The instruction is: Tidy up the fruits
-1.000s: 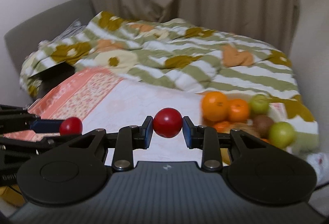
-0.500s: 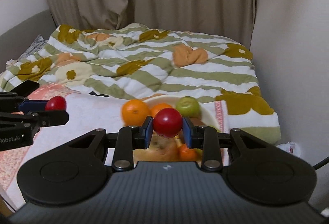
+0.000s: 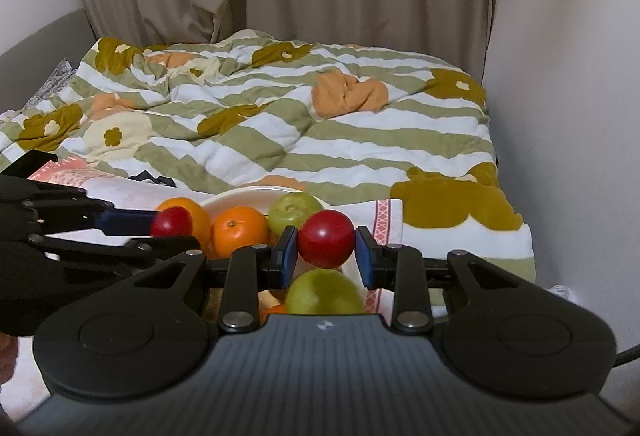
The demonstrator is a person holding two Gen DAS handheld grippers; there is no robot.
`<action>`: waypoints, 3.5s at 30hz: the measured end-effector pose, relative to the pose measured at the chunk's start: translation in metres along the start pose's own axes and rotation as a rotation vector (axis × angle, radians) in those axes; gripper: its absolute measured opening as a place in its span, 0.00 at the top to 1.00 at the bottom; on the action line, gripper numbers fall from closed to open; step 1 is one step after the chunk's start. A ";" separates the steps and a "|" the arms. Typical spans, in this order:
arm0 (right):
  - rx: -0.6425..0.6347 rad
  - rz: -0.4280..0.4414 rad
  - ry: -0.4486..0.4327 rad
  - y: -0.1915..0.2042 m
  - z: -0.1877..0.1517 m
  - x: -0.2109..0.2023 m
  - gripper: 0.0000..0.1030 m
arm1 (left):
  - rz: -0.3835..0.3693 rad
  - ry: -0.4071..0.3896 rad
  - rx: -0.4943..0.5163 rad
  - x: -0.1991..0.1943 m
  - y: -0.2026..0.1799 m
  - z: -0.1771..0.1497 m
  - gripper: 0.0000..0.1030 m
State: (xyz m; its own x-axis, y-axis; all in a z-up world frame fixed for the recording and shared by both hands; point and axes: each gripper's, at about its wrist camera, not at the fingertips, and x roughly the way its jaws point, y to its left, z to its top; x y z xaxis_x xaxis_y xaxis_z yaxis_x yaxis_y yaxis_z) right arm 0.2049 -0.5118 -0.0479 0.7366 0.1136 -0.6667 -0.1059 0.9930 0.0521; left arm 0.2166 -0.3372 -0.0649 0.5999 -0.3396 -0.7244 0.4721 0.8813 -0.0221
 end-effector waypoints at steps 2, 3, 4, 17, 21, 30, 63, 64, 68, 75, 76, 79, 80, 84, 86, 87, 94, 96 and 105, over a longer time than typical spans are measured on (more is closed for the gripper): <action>0.004 0.005 0.005 -0.005 0.000 0.005 0.55 | 0.002 0.015 0.005 0.008 -0.001 0.000 0.66; 0.006 0.007 0.008 -0.006 0.000 0.008 0.55 | 0.003 0.020 0.008 0.011 -0.002 0.000 0.66; 0.008 0.008 0.010 -0.008 0.000 0.010 0.55 | 0.004 0.024 0.011 0.014 -0.002 0.000 0.66; -0.017 0.038 0.013 -0.004 0.006 0.019 0.55 | 0.051 -0.034 0.001 -0.017 0.006 -0.006 0.12; -0.036 0.078 0.018 0.012 0.010 0.022 0.55 | 0.075 -0.019 -0.036 -0.025 0.015 -0.011 0.12; -0.078 0.151 0.054 0.044 0.007 0.037 0.55 | 0.129 -0.014 -0.106 -0.044 0.033 -0.027 0.11; -0.047 -0.001 -0.049 0.137 -0.013 -0.082 0.02 | 0.162 -0.171 -0.183 -0.184 0.094 -0.079 0.11; -0.036 -0.010 -0.052 0.142 -0.015 -0.091 0.01 | 0.160 -0.179 -0.177 -0.193 0.097 -0.083 0.11; 0.013 -0.039 -0.072 0.169 -0.026 -0.125 0.00 | 0.163 -0.201 -0.160 -0.225 0.109 -0.099 0.05; 0.066 -0.137 -0.075 0.209 -0.053 -0.164 0.00 | 0.217 -0.219 -0.145 -0.268 0.129 -0.129 0.00; 0.068 -0.145 -0.069 0.213 -0.058 -0.168 0.00 | 0.221 -0.216 -0.146 -0.271 0.131 -0.133 0.00; 0.077 -0.169 -0.054 0.222 -0.070 -0.175 0.00 | 0.219 -0.215 -0.155 -0.279 0.136 -0.146 0.00; 0.079 -0.171 -0.049 0.225 -0.074 -0.176 0.00 | 0.217 -0.213 -0.158 -0.281 0.137 -0.148 0.00; 0.097 -0.180 -0.036 0.231 -0.085 -0.180 0.00 | 0.221 -0.207 -0.159 -0.286 0.139 -0.156 0.00; 0.098 -0.186 -0.034 0.233 -0.089 -0.182 0.00 | 0.221 -0.210 -0.159 -0.289 0.139 -0.158 0.00; 0.097 -0.189 -0.033 0.234 -0.090 -0.183 0.00 | 0.221 -0.211 -0.158 -0.289 0.139 -0.159 0.00; 0.100 -0.203 -0.033 0.240 -0.093 -0.187 0.00 | 0.214 -0.216 -0.150 -0.295 0.138 -0.164 0.00; 0.105 -0.203 -0.031 0.241 -0.095 -0.189 0.00 | 0.214 -0.216 -0.144 -0.296 0.137 -0.163 0.00; 0.111 -0.210 -0.034 0.238 -0.097 -0.192 0.00 | 0.216 -0.215 -0.138 -0.296 0.136 -0.163 0.00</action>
State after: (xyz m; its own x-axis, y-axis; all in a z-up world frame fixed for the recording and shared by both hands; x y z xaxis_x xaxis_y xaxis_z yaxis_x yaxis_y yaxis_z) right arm -0.0270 -0.3003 0.0204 0.7569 -0.0965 -0.6463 0.1245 0.9922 -0.0023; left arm -0.0025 -0.0632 0.0341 0.8063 -0.1890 -0.5605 0.2364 0.9716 0.0125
